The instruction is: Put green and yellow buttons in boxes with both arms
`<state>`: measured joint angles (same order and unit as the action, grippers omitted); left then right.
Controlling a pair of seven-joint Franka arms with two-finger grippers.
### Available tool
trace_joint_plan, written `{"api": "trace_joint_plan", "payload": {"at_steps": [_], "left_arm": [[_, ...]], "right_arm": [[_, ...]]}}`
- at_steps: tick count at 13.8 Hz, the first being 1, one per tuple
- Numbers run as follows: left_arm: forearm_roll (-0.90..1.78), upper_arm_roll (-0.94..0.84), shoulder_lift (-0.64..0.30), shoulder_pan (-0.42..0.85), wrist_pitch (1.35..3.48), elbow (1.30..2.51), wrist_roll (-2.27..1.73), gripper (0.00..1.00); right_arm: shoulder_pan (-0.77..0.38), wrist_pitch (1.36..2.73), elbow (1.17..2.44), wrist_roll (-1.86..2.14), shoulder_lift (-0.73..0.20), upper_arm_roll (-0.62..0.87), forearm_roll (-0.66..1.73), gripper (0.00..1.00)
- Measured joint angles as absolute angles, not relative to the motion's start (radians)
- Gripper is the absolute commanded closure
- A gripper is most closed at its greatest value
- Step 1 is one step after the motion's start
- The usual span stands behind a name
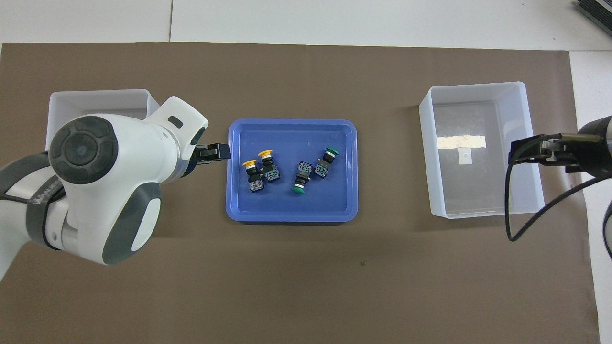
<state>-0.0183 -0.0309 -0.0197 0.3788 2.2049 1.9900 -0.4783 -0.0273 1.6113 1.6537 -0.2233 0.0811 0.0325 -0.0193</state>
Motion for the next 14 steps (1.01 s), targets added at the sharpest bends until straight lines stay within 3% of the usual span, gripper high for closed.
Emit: {"api": "trace_joint_plan", "payload": {"at_steps": [10,14], "left_arm": [[-0.018,-0.030,-0.062,0.428,2.475,2.156,-0.528,0.00],[-0.018,-0.031,-0.136,0.482,2.578,2.182,-0.605,0.00]], "right_arm": [[-0.027,1.628,1.660,-0.223,0.081,0.033,-0.019,0.00],[-0.027,1.628,1.661,-0.223,0.081,0.033,-0.019,0.00]]}}
